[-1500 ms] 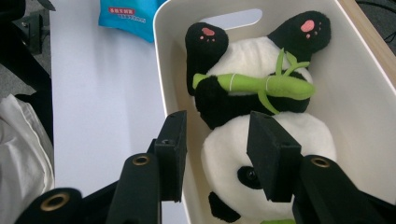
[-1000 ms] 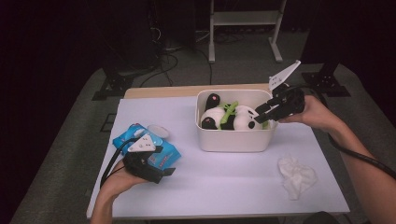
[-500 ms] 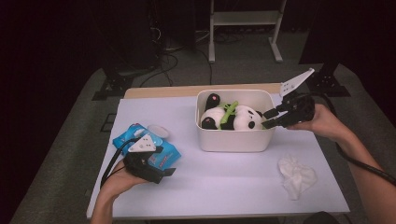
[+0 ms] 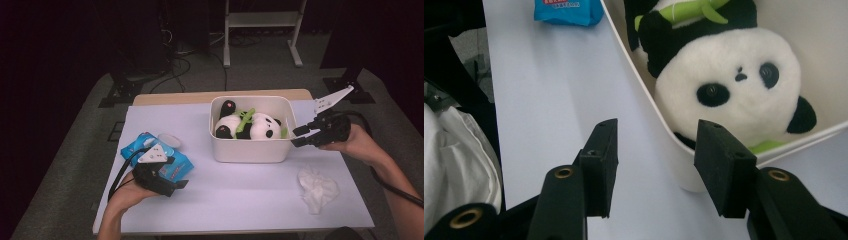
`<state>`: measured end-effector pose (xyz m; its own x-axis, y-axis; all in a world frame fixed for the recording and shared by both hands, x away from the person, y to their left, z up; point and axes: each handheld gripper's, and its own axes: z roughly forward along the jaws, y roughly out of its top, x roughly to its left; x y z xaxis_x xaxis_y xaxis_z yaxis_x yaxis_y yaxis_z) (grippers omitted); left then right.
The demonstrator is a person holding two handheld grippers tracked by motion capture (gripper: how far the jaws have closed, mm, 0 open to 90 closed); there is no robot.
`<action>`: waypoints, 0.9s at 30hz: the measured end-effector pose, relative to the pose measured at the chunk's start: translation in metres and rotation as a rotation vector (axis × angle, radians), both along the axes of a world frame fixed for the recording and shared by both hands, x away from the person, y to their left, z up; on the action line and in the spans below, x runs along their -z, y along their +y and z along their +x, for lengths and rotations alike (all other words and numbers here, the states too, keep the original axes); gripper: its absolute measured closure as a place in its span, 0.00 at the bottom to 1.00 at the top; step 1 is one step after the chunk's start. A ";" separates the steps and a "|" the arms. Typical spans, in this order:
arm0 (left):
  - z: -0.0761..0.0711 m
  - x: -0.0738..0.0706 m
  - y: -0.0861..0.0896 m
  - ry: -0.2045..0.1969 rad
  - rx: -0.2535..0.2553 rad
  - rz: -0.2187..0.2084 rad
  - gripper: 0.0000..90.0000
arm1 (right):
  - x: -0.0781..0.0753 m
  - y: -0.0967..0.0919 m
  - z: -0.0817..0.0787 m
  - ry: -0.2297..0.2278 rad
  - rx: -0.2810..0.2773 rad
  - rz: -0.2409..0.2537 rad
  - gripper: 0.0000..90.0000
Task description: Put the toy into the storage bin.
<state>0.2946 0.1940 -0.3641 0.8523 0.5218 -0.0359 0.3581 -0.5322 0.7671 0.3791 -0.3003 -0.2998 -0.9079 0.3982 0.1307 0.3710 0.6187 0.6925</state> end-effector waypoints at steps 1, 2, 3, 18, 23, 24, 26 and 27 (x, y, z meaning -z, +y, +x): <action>0.000 0.000 0.000 0.001 0.000 0.000 0.10 | 0.002 -0.002 -0.001 0.005 0.006 0.005 0.57; 0.000 0.000 0.000 0.001 0.000 0.000 0.10 | 0.005 -0.004 -0.002 0.008 0.010 0.008 0.57; 0.000 0.001 0.000 0.003 -0.001 -0.001 0.10 | 0.007 -0.007 -0.003 0.009 0.013 0.007 0.57; 0.000 0.001 0.001 0.006 -0.002 0.007 0.10 | 0.039 -0.035 -0.023 0.046 0.074 0.045 0.53; 0.001 0.002 0.002 0.009 -0.005 0.008 0.10 | 0.051 -0.042 -0.029 0.059 0.092 0.061 0.53; 0.000 0.002 0.002 0.010 -0.006 0.007 0.10 | 0.053 -0.044 -0.030 0.065 0.095 0.066 0.53; 0.000 0.003 0.002 0.010 -0.008 0.004 0.10 | 0.058 -0.046 -0.033 0.068 0.104 0.071 0.52; 0.000 0.003 0.002 0.010 -0.009 0.006 0.10 | 0.060 -0.047 -0.035 0.071 0.106 0.074 0.52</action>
<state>0.2950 0.1958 -0.3667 0.8475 0.5292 -0.0414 0.3702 -0.5334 0.7605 0.3445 -0.3475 -0.3598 -0.8488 0.4783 0.2255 0.4813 0.5220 0.7042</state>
